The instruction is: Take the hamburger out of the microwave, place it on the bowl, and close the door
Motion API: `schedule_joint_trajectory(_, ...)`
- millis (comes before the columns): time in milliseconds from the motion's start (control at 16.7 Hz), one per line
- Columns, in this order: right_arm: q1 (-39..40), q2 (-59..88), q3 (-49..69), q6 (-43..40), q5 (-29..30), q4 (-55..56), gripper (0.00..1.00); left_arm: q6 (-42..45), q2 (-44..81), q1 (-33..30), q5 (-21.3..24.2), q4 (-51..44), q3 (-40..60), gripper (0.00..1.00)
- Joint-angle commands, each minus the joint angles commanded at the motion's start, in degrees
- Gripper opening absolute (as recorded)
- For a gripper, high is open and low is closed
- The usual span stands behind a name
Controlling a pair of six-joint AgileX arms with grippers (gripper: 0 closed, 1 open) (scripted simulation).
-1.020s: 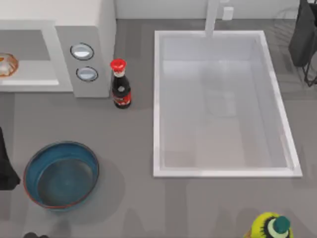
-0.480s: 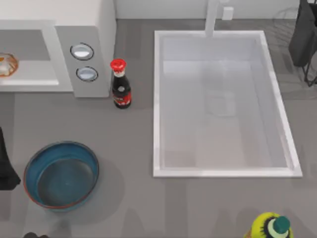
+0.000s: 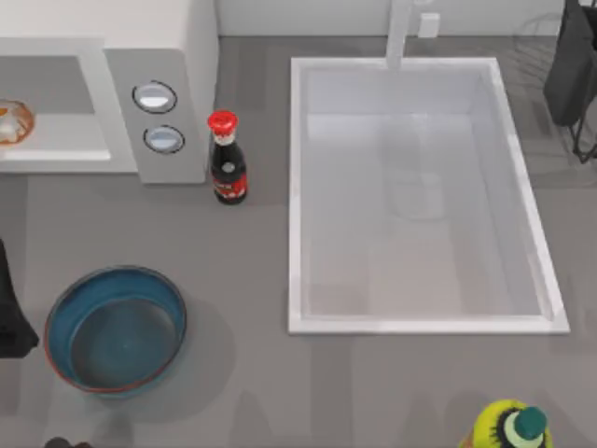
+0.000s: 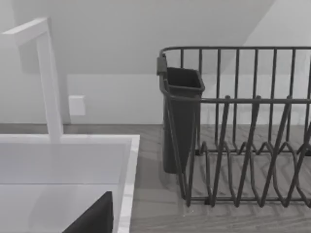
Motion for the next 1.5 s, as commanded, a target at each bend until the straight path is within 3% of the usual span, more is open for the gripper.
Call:
schedule_joint_trajectory(420,0.0,0.0,0.0,0.0,0.0,0.0,1.0,0.02,0.54,0.04,0.05,0.24,0.22,1.0)
schedule_joint_trajectory(660,0.0,0.0,0.0,0.0,0.0,0.0,1.0,0.3,8.34,0.68,0.78,3.69,3.46,1.0)
schedule_joint_trajectory(1020,0.0,0.0,0.0,0.0,0.0,0.0,1.0,1.23,33.89,2.74,3.15,14.98,14.04,1.0)
schedule_joint_trajectory(1500,0.0,0.0,0.0,0.0,0.0,0.0,1.0,2.93,80.54,6.51,7.49,35.6,33.35,1.0)
